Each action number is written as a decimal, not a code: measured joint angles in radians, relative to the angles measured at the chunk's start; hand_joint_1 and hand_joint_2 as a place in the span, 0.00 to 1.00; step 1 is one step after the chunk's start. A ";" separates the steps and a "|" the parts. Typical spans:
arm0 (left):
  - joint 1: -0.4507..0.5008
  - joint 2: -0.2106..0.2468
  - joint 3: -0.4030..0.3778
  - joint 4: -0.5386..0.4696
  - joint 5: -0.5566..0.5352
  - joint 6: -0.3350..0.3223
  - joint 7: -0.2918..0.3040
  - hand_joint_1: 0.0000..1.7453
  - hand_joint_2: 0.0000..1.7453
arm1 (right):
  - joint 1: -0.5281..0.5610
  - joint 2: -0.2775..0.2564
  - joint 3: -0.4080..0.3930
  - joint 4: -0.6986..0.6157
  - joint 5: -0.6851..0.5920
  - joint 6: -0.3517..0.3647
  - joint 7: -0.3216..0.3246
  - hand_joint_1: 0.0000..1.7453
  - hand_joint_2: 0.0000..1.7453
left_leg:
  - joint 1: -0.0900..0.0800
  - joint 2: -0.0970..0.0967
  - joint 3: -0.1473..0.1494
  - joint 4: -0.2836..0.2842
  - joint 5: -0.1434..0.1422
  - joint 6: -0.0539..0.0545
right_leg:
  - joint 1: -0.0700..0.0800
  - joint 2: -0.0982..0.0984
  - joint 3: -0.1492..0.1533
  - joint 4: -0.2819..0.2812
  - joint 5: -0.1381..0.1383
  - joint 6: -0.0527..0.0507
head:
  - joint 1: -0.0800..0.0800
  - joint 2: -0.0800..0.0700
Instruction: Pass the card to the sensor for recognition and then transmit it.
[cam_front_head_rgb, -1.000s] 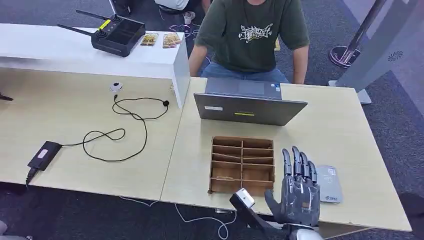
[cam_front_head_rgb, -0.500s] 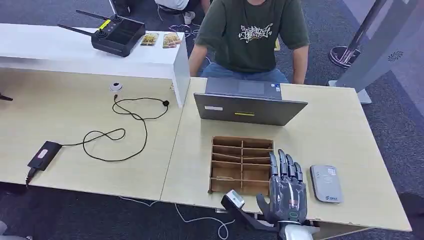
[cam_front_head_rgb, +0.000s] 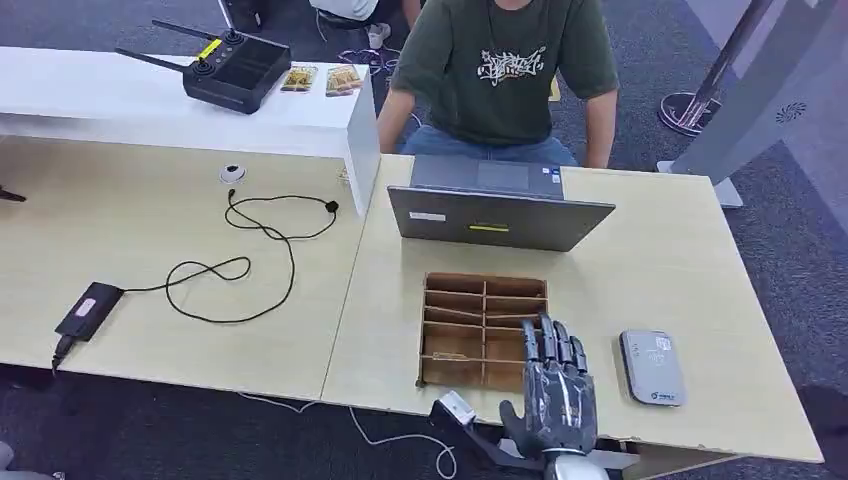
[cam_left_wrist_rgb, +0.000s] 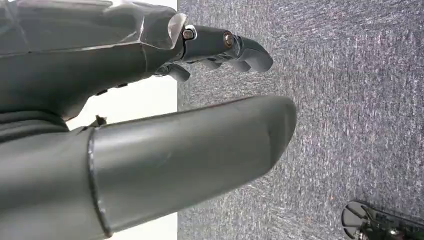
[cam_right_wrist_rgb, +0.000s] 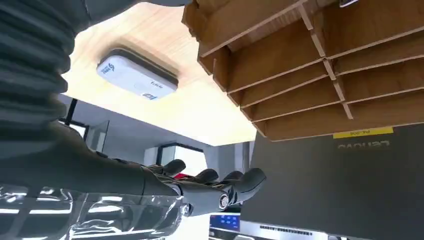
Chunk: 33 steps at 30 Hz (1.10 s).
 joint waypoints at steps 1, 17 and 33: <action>0.000 0.000 0.000 0.000 0.000 0.000 0.000 0.00 0.00 | -0.001 0.000 0.003 0.001 0.004 -0.004 0.004 0.00 1.00 | 0.000 0.000 0.000 0.000 0.000 0.000 | 0.000 0.000 0.000 0.000 0.000 0.000 | 0.000 0.000; -0.006 -0.005 0.000 0.000 0.000 0.010 0.000 0.00 0.00 | -0.071 0.037 0.073 0.066 0.042 -0.052 0.026 0.00 1.00 | 0.000 0.000 0.000 0.000 0.000 0.000 | 0.000 0.000 0.000 0.000 0.000 0.000 | 0.000 0.000; -0.016 -0.013 0.000 0.000 0.020 0.019 0.018 0.00 0.00 | -0.105 0.048 0.082 0.121 0.043 -0.044 -0.013 0.00 1.00 | 0.000 0.000 0.000 0.000 0.000 0.000 | 0.000 0.000 0.000 0.000 0.000 0.000 | 0.000 0.000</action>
